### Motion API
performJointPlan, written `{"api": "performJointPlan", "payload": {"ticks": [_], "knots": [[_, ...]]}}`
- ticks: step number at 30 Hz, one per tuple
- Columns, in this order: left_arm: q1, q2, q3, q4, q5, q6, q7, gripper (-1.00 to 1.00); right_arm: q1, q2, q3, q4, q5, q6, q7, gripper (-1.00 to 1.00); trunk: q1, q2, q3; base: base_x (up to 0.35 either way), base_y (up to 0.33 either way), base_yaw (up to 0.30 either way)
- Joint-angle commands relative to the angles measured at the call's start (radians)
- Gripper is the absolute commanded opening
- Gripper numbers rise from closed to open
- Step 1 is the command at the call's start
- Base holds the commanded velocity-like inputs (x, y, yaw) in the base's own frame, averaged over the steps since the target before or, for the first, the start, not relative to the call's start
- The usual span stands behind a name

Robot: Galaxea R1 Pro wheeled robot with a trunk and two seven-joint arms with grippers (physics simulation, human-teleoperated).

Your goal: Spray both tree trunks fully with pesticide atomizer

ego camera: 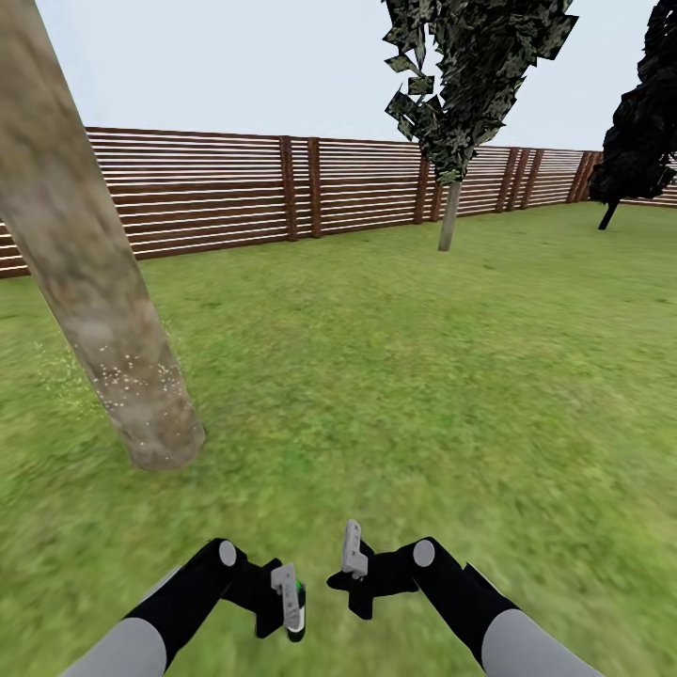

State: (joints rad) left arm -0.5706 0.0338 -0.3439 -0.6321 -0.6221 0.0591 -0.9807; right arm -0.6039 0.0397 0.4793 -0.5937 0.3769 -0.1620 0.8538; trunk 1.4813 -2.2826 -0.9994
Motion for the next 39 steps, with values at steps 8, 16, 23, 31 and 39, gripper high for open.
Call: {"api": "performJointPlan", "payload": {"ticks": [8, 16, 23, 31, 39], "knots": [[0.0, -0.032, -0.005, 0.0, -0.001, 0.002, -0.004, -1.0, 0.0, 0.0, -0.001, 0.0, 0.011, -0.01, -0.001, -1.0, 0.0, 0.0, -0.001, 0.0, 0.0, 0.0], [0.0, -0.052, -0.007, 0.002, -0.001, 0.001, -0.007, -1.0, 0.0, 0.0, -0.001, 0.0, 0.011, -0.01, -0.001, -1.0, 0.0, 0.0, -0.001, 0.0, 0.0, 0.0], [-0.002, -0.054, -0.06, -0.008, 0.004, 0.001, -0.015, -1.0, 0.0, 0.0, -0.001, 0.0, 0.011, -0.01, -0.001, -1.0, 0.0, 0.0, -0.001, 0.0, 0.0, 0.0], [-0.005, -0.064, -0.056, -0.011, 0.011, 0.002, -0.015, -1.0, 0.0, 0.0, -0.001, 0.0, 0.011, -0.01, -0.001, -1.0, 0.0, 0.0, -0.001, 0.0, 0.0, 0.0], [-0.008, -0.069, -0.054, -0.012, 0.012, 0.003, -0.013, -1.0, 0.0, 0.0, -0.001, 0.0, 0.011, -0.01, -0.001, -1.0, 0.0, 0.0, -0.001, 0.0, 0.0, 0.0]]}}
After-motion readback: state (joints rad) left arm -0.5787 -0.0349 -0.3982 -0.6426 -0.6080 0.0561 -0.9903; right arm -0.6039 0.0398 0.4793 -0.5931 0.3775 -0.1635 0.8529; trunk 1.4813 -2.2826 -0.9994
